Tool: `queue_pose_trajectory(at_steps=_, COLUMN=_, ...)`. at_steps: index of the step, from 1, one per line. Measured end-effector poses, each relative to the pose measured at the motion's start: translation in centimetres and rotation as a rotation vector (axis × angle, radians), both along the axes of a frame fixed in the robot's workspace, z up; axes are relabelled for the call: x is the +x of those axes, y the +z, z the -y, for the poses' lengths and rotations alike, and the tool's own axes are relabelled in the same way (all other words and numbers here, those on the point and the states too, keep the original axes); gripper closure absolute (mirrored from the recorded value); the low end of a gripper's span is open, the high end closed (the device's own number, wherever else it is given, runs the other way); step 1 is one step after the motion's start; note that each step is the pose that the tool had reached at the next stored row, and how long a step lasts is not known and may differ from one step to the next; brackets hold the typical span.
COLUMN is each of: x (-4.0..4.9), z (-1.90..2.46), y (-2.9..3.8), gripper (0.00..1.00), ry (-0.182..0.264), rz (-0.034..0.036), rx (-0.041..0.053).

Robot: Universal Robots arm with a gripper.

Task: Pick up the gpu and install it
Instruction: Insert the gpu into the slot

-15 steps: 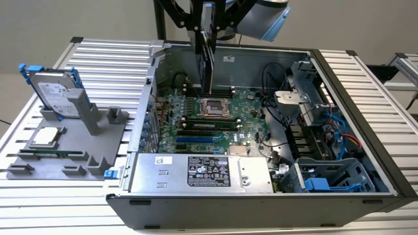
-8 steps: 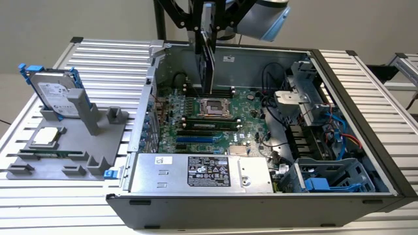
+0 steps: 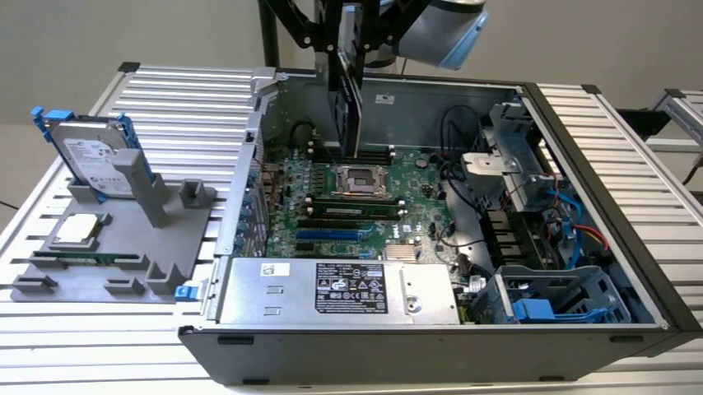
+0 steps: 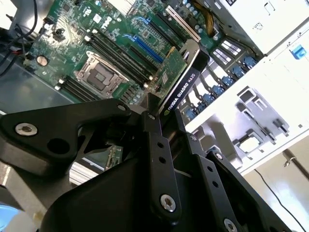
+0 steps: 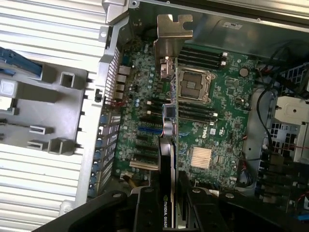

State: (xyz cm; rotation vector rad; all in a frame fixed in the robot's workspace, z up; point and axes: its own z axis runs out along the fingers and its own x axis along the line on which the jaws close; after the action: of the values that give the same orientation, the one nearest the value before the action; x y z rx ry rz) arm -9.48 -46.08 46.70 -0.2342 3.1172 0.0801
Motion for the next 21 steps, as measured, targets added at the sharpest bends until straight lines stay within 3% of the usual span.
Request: queue_pose_trajectory(at_steps=21, x=0.01, z=-0.01, y=0.04, gripper=1.0, ry=0.067, rz=-0.0002, rx=-0.0005)
